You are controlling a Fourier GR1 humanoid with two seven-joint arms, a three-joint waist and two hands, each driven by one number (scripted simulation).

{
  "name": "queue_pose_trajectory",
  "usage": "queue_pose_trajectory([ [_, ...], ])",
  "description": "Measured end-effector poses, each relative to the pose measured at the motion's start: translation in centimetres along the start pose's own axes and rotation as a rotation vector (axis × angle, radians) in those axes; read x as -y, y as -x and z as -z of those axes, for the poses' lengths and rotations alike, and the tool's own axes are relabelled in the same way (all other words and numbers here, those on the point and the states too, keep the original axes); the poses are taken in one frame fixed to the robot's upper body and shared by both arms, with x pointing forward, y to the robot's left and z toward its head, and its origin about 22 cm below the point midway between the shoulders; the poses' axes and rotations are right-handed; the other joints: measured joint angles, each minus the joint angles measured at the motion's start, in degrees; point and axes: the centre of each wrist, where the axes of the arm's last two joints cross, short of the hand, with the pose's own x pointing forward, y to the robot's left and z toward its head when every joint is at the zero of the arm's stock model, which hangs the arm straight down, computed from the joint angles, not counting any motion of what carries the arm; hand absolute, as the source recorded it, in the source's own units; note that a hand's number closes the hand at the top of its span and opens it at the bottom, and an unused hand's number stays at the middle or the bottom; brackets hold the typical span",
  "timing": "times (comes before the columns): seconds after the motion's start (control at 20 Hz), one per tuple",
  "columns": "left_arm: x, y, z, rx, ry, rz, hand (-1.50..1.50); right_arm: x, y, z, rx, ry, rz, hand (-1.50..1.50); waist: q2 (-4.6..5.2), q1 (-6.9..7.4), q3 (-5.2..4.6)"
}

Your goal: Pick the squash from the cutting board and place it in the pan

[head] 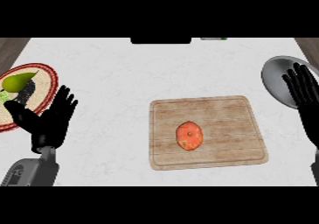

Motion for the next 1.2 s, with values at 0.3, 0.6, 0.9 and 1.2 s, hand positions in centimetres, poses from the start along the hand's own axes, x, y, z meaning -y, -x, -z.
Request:
queue_pose_trajectory([
  [0.3, 2.8, -0.8, -1.2, 0.236, 0.161, 0.125, 0.00, -4.8, -1.6, 2.1, 0.091, -0.086, 0.136, 1.50, 0.88, 0.03, -0.65],
  [0.6, 5.6, 0.7, -3.5, 0.342, 0.287, 0.177, 0.00, -6.2, 0.0, -2.8, -0.033, 0.075, 0.005, -1.50, 1.02, -1.26, -0.85],
  [0.9, 6.2, 1.0, -4.6, 0.373, 0.318, 0.193, 0.00, -5.6, -1.9, -5.9, -0.041, 0.026, -0.169, -1.50, 1.23, -1.04, -0.84],
  [1.2, 6.3, 1.5, -4.8, 0.381, 0.338, 0.195, 0.00, -6.3, -5.0, -4.5, -0.102, -0.094, -0.330, -1.50, 1.35, -0.53, -0.88],
])
